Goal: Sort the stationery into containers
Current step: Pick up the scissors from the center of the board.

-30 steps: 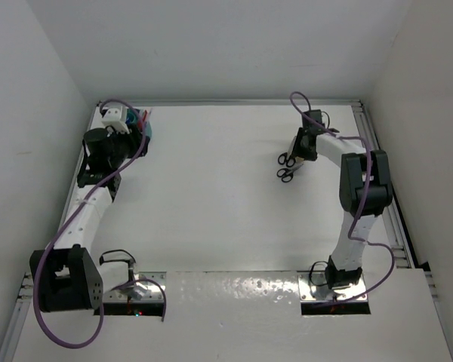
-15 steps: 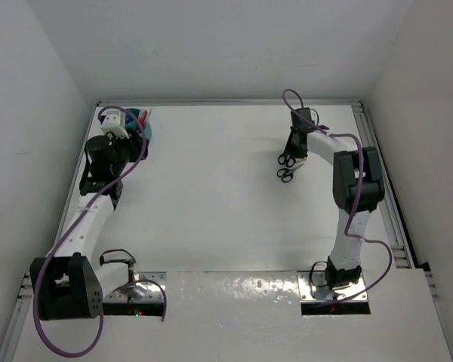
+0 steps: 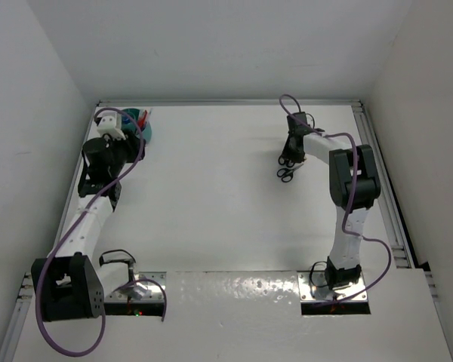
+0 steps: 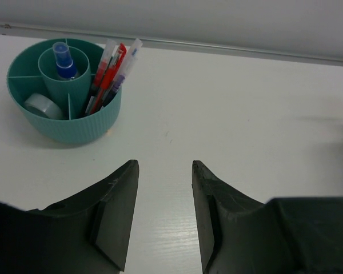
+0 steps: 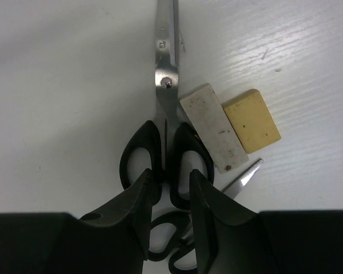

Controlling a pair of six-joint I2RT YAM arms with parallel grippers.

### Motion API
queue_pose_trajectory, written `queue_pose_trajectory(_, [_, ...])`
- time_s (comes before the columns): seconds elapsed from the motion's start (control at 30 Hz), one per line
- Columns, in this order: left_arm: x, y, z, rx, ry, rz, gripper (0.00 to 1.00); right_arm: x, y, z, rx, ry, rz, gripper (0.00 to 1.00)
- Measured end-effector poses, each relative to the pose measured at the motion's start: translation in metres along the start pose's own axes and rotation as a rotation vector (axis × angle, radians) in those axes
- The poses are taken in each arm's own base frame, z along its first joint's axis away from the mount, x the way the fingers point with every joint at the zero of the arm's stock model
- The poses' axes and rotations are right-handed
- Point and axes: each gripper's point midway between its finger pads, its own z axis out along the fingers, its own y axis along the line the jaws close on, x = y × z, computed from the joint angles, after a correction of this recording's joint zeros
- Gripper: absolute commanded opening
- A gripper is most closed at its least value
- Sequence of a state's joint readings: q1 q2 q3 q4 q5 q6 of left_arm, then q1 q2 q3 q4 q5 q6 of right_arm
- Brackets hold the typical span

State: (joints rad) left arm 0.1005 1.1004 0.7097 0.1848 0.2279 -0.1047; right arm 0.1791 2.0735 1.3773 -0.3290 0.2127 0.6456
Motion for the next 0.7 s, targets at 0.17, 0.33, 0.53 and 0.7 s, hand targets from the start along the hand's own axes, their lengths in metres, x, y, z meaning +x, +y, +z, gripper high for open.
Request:
queue_pose_trajectory(0.17, [0.001, 0.004, 0.0, -0.008, -0.009, 0.003, 0.4, -0.002, 0.001, 0.007, 0.029, 0.003, -0.013, 0.32])
queue_pose_trajectory(0.33, [0.003, 0.006, 0.0, -0.01, -0.006, 0.018, 0.4, 0.004, -0.004, 0.007, 0.054, 0.013, -0.026, 0.18])
queue_pose_trajectory(0.53, [0.0, 0.007, -0.001, -0.014, -0.022, 0.045, 0.4, 0.005, -0.005, 0.006, 0.046, -0.007, -0.018, 0.0])
queue_pose_trajectory(0.7, [-0.006, -0.001, -0.001, 0.05, -0.051, 0.14, 0.47, 0.01, -0.002, 0.001, 0.006, -0.004, -0.052, 0.0])
